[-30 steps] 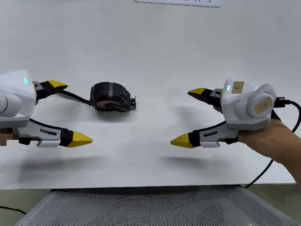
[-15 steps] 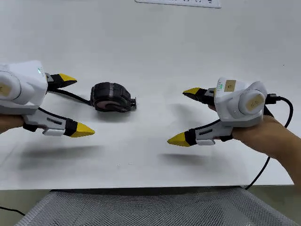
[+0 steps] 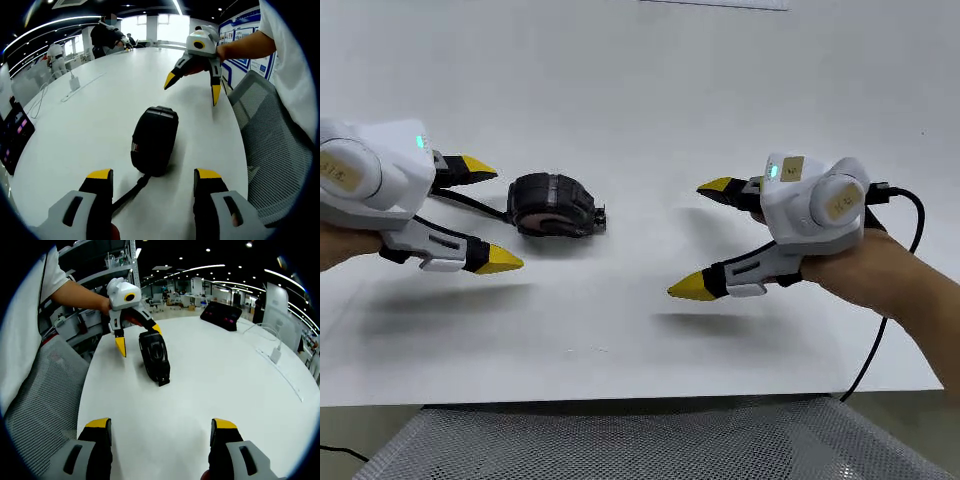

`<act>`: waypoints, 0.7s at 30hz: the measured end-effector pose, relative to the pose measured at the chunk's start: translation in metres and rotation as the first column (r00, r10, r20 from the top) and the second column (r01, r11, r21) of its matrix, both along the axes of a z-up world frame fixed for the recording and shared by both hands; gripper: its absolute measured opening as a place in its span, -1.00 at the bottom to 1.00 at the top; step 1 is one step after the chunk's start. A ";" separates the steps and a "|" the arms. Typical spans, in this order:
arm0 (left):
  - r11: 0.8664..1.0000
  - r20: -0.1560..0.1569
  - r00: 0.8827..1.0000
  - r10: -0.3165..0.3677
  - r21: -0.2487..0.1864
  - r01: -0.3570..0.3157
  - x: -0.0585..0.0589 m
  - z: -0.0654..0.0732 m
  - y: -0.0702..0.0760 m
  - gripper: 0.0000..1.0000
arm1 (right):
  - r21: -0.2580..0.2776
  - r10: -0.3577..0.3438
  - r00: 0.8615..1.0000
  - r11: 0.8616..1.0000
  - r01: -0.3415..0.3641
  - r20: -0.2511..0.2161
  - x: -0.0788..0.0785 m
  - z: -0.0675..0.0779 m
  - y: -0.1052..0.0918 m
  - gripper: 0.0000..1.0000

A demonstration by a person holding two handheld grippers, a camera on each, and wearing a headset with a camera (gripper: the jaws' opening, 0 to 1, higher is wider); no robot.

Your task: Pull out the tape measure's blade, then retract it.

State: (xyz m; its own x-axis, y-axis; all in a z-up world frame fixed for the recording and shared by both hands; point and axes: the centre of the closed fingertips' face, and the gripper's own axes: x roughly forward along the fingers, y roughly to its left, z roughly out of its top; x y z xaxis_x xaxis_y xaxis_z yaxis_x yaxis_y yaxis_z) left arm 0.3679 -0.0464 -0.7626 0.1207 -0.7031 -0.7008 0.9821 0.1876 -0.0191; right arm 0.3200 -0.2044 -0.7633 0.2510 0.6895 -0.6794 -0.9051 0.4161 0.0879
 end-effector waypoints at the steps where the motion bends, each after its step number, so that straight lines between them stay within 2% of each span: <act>1: 1.000 -0.002 1.000 -0.005 0.002 0.005 0.000 -0.001 -0.001 0.21 | 0.000 0.001 1.000 1.000 -0.001 -0.002 0.000 -0.001 0.000 0.59; 13: 0.999 -0.006 0.999 -0.048 -0.003 0.048 0.006 -0.004 -0.013 0.01 | 0.006 0.004 1.000 1.000 -0.004 -0.012 0.006 -0.005 0.005 0.59; 21: 0.998 0.005 0.998 -0.057 -0.016 0.057 0.010 -0.003 -0.017 -0.20 | 0.011 -0.001 1.000 1.000 0.001 -0.011 0.008 -0.007 0.006 0.59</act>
State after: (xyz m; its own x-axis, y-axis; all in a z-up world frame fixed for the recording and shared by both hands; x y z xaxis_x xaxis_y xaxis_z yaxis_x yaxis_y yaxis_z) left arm 0.3776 -0.0638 -0.7659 0.0832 -0.7200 -0.6890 0.9912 0.1313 -0.0175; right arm 0.3283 -0.1984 -0.7699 0.2441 0.6967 -0.6745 -0.9035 0.4161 0.1028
